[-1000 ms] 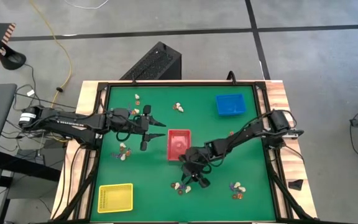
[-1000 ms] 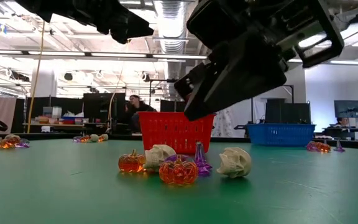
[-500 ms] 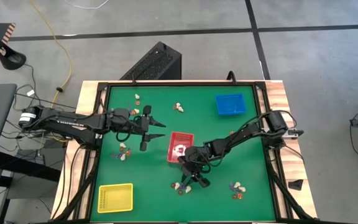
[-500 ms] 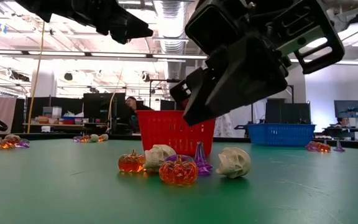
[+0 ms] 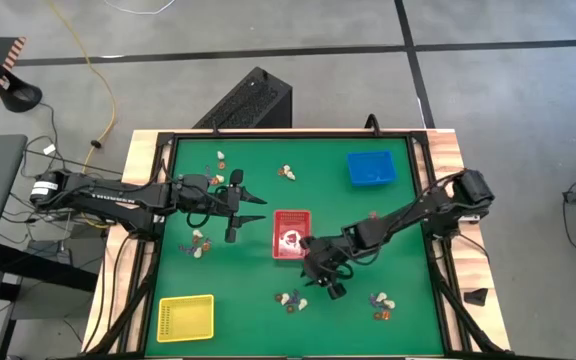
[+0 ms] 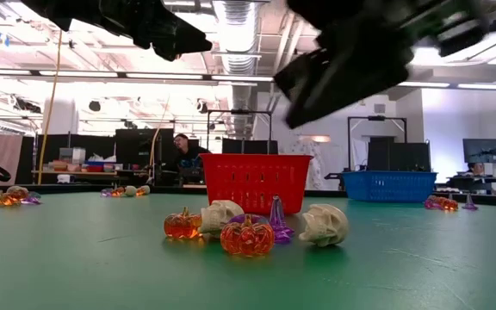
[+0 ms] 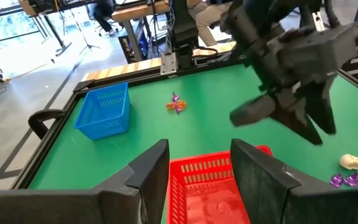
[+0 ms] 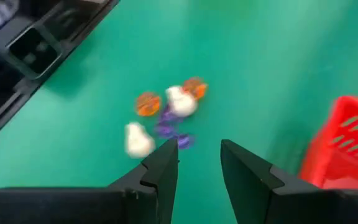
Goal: Sort Halloween decoration
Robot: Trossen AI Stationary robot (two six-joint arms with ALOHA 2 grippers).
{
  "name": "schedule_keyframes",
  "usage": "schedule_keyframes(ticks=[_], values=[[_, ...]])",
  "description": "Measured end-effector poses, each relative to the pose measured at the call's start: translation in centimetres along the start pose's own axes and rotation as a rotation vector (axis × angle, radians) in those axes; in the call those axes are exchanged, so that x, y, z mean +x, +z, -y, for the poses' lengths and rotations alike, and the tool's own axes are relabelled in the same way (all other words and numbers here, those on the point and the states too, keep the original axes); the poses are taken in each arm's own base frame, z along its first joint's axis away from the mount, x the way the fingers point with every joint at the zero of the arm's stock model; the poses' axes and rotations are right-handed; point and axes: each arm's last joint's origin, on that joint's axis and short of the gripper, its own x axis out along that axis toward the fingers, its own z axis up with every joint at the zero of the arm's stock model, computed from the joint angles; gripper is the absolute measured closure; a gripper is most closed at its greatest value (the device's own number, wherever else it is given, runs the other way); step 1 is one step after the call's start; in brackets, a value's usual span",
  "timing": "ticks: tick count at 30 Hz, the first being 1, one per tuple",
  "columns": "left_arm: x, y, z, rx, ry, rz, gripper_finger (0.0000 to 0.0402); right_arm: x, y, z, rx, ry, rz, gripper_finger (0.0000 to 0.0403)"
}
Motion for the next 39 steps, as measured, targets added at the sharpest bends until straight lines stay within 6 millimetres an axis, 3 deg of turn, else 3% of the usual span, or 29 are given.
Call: schedule_keyframes(ticks=[6,12,20,26,39], values=[[0.0,0.0,0.0,-0.005,0.005,-0.001,0.0239,-3.7,-1.5,-0.2,0.174,-0.239,-0.219,0.0250],[0.0,0.0,0.0,-0.006,0.004,-0.001,0.0239,-7.9,-5.4,1.2,0.445,-0.471,-0.381,0.0258],[0.0,0.0,-0.1,-0.007,0.027,-0.009,0.0239,-12.0,-11.1,3.0,0.675,-0.612,-0.468,0.0281],[0.0,-0.1,-0.1,-0.008,0.047,-0.013,0.0239,-13.3,-13.5,3.7,0.816,-0.692,-0.528,0.0284],[0.0,-0.2,-0.1,-0.007,0.046,-0.029,0.0239,-13.2,-15.1,4.0,0.812,-0.708,-0.626,0.0284]])
